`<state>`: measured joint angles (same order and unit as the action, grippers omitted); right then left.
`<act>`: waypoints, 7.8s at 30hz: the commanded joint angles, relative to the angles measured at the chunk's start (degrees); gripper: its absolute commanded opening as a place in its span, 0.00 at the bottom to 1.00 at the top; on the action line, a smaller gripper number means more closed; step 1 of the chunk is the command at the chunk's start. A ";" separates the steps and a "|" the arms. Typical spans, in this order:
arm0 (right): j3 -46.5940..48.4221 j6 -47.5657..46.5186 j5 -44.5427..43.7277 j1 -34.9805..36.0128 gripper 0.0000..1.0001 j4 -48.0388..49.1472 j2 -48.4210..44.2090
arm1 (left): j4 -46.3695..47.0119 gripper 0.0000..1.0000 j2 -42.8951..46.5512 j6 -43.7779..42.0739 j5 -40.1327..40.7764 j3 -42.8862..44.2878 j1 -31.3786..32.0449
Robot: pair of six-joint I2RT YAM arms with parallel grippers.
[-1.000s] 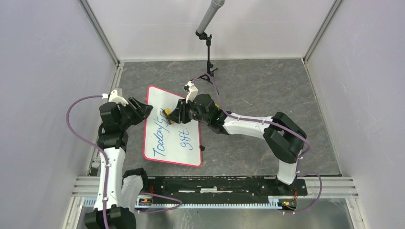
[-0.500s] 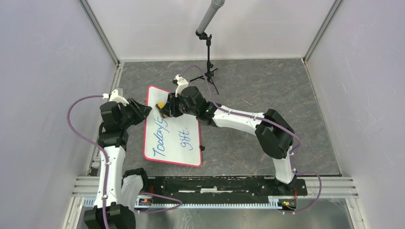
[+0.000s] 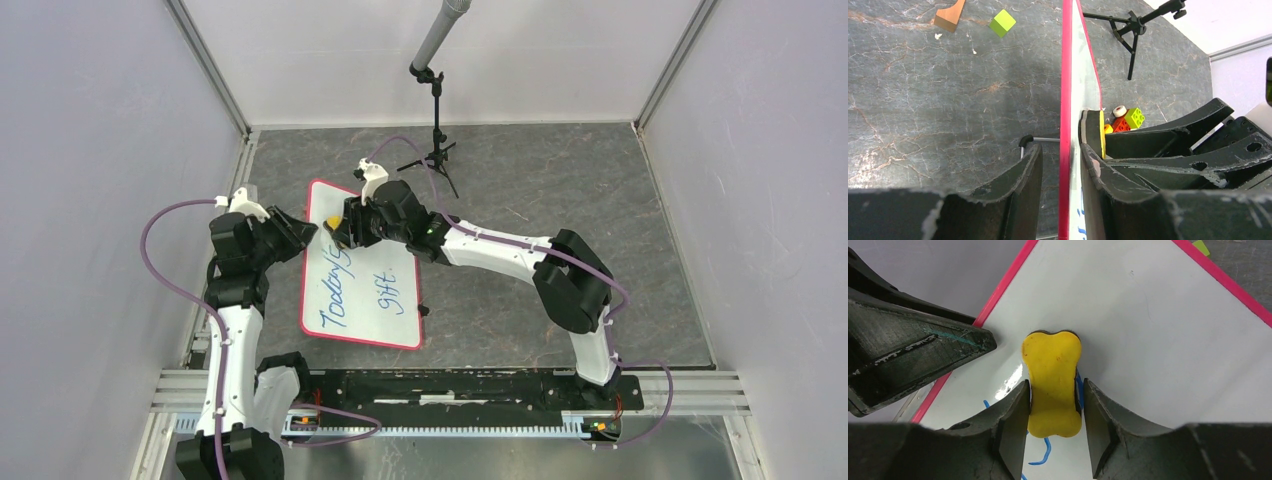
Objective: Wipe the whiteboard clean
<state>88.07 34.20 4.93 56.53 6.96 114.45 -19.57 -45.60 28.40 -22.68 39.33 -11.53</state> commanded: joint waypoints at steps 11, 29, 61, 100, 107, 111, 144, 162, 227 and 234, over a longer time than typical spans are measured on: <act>2.68 -1.08 -0.19 0.17 0.41 1.82 0.67 | 1.64 0.38 0.51 0.51 -1.11 0.25 -0.09; -8.14 -0.71 -8.62 -0.06 0.28 0.61 -2.23 | 1.64 0.17 0.52 0.47 -1.22 0.02 -0.08; 3.66 0.78 -9.22 0.05 0.28 -0.66 3.82 | 2.43 0.02 1.14 0.56 -2.46 -0.73 0.50; 7.61 2.10 -7.49 0.53 0.27 -1.19 7.06 | 2.61 0.02 1.09 0.80 -2.80 -0.77 0.95; 1.58 2.98 -6.77 -3.02 0.27 -0.82 7.76 | 2.87 0.02 0.83 1.03 -2.91 -0.74 0.99; -2.60 2.76 -6.96 -3.13 0.27 -0.02 6.73 | 2.87 0.02 0.74 1.00 -2.82 -0.71 0.94; -5.19 -4.88 -10.24 9.61 0.27 -0.76 -1.30 | 2.85 0.02 0.43 0.89 -2.80 -0.70 0.98; -16.25 -1.05 -9.41 4.81 0.27 2.70 -5.11 | 2.87 0.02 0.64 1.15 -2.99 -0.81 0.98; -25.11 -2.34 -12.03 10.95 0.27 4.35 -11.04 | 2.89 0.02 0.89 1.06 -2.99 -0.77 0.98; -23.81 -2.95 -13.91 10.86 0.27 1.95 -10.63 | 2.87 0.02 0.76 1.12 -3.10 -0.82 0.94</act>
<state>63.83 32.53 -8.19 66.39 16.93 101.67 -18.28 -44.97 28.40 -23.03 38.28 -11.38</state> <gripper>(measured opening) 0.350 0.174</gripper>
